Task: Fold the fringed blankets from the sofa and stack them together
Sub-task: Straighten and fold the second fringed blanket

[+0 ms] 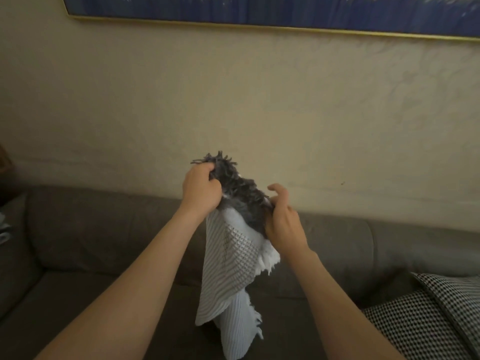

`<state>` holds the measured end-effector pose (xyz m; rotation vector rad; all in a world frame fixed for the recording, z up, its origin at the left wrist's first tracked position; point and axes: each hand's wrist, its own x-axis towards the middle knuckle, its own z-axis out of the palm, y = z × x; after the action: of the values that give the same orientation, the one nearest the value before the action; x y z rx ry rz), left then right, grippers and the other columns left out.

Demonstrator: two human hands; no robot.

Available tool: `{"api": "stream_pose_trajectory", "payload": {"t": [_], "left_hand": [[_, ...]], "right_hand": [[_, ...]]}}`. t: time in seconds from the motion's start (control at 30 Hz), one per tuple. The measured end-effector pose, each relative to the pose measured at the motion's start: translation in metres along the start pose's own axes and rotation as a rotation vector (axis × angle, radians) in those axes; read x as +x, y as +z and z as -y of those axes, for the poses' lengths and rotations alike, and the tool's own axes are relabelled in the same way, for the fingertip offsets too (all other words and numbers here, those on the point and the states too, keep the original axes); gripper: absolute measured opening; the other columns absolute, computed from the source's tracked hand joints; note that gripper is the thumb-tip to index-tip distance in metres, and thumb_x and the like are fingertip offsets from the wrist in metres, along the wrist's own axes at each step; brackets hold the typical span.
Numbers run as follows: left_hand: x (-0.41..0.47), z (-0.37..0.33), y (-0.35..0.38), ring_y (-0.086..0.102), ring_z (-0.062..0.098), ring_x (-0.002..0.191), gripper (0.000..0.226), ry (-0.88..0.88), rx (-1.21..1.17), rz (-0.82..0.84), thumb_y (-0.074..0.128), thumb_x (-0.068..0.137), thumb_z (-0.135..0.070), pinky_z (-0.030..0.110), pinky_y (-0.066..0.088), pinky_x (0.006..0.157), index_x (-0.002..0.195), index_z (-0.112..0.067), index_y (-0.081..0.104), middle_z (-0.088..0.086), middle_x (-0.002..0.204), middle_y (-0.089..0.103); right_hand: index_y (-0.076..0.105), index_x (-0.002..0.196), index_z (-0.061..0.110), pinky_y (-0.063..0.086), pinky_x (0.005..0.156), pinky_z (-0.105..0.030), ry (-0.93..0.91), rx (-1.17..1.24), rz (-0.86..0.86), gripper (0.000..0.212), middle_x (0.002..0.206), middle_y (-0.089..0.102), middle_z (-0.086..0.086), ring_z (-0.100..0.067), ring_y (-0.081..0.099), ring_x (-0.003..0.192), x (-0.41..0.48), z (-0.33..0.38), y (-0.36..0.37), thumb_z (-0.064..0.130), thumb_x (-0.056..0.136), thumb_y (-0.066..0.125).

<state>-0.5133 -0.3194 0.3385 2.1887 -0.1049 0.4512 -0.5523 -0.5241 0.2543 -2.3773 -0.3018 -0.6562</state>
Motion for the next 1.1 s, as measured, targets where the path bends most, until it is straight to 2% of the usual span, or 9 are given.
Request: {"api": "stream_pose_trajectory", "payload": {"t": [0.1, 0.2, 0.37, 0.47, 0.57, 0.7, 0.8, 0.97, 1.1], "left_hand": [[0.005, -0.02, -0.006, 0.067, 0.029, 0.096, 0.04, -0.003, -0.013, -0.046, 0.044, 0.089, 0.007, 0.05, 0.059, 0.088, 0.109, -0.01, 0.075, 0.007, 0.103, 0.074], [0.01, -0.029, -0.01, 0.066, 0.03, 0.094, 0.036, 0.007, -0.006, -0.073, 0.046, 0.088, 0.006, 0.049, 0.059, 0.084, 0.102, -0.012, 0.074, 0.005, 0.1, 0.072], [0.007, -0.038, -0.012, 0.061, 0.031, 0.098, 0.022, 0.034, 0.043, -0.096, 0.046, 0.089, 0.007, 0.049, 0.055, 0.087, 0.088, -0.01, 0.061, 0.009, 0.103, 0.066], [0.006, -0.041, -0.014, 0.053, 0.026, 0.105, 0.021, 0.018, 0.057, -0.125, 0.049, 0.094, 0.006, 0.041, 0.048, 0.1, 0.101, -0.013, 0.055, 0.01, 0.125, 0.056], [0.006, -0.043, -0.019, 0.049, 0.022, 0.099, 0.018, 0.024, 0.048, -0.133, 0.05, 0.096, 0.004, 0.042, 0.048, 0.101, 0.105, -0.012, 0.052, 0.012, 0.133, 0.049], [0.007, -0.045, -0.023, 0.055, 0.037, 0.117, 0.029, -0.004, 0.048, -0.126, 0.05, 0.096, 0.006, 0.037, 0.042, 0.105, 0.123, 0.0, 0.056, 0.016, 0.146, 0.041], [0.007, -0.043, -0.024, 0.056, 0.037, 0.117, 0.028, -0.033, 0.03, -0.12, 0.049, 0.097, 0.007, 0.035, 0.041, 0.104, 0.123, 0.001, 0.056, 0.016, 0.148, 0.039], [0.007, -0.035, -0.02, 0.053, 0.033, 0.097, 0.017, -0.025, 0.044, -0.108, 0.049, 0.096, 0.008, 0.038, 0.044, 0.095, 0.104, -0.007, 0.05, 0.015, 0.143, 0.041], [0.007, -0.027, -0.017, 0.058, 0.037, 0.112, 0.021, -0.035, 0.102, -0.115, 0.052, 0.098, 0.005, 0.043, 0.046, 0.1, 0.116, -0.004, 0.056, 0.013, 0.144, 0.044]], "right_hand": [[0.044, 0.126, 0.02, 0.042, 0.054, -0.041, -0.176, -0.193, -0.104, 0.042, 0.116, 0.062, -0.02, -0.044, 0.059, 0.072, 0.009, 0.011, -0.007, -0.004, 0.092, 0.05], [0.068, 0.1, 0.011, 0.054, 0.055, -0.045, -0.225, -0.378, 0.017, 0.019, 0.116, 0.056, -0.012, -0.037, 0.061, 0.068, 0.028, 0.015, -0.011, 0.002, 0.086, 0.06], [0.062, 0.07, 0.008, 0.057, 0.076, -0.047, 0.052, -0.098, 0.482, 0.023, 0.079, 0.068, -0.013, -0.03, 0.061, 0.076, 0.058, 0.035, -0.029, -0.01, 0.076, 0.048], [0.058, 0.072, -0.003, 0.052, 0.07, -0.042, 0.18, 0.115, 0.493, 0.018, 0.073, 0.063, -0.018, -0.034, 0.056, 0.07, 0.061, 0.042, -0.03, -0.005, 0.082, 0.043], [0.049, 0.074, 0.008, 0.034, 0.065, -0.034, 0.241, 0.395, 0.45, 0.029, 0.073, 0.045, -0.008, -0.017, 0.039, 0.068, 0.053, 0.057, -0.035, 0.027, 0.095, 0.043], [0.065, 0.091, -0.004, 0.044, 0.076, -0.028, 0.246, 0.523, 0.62, 0.088, 0.085, 0.066, -0.002, -0.015, 0.059, 0.076, 0.047, 0.07, -0.041, 0.082, 0.092, 0.046], [0.071, 0.092, 0.011, 0.052, 0.078, -0.031, 0.172, 0.447, 0.668, 0.069, 0.089, 0.073, 0.003, -0.015, 0.068, 0.079, 0.046, 0.073, -0.037, 0.077, 0.093, 0.05], [0.046, 0.065, 0.012, 0.028, 0.055, -0.037, 0.219, 0.307, 0.757, 0.06, 0.061, 0.039, -0.007, -0.022, 0.036, 0.056, 0.046, 0.073, -0.023, 0.057, 0.082, 0.083], [0.054, 0.076, -0.003, 0.047, 0.061, -0.054, 0.202, 0.313, 0.582, 0.05, 0.085, 0.056, -0.032, -0.033, 0.057, 0.07, 0.04, 0.067, -0.017, 0.037, 0.078, 0.085]]}}
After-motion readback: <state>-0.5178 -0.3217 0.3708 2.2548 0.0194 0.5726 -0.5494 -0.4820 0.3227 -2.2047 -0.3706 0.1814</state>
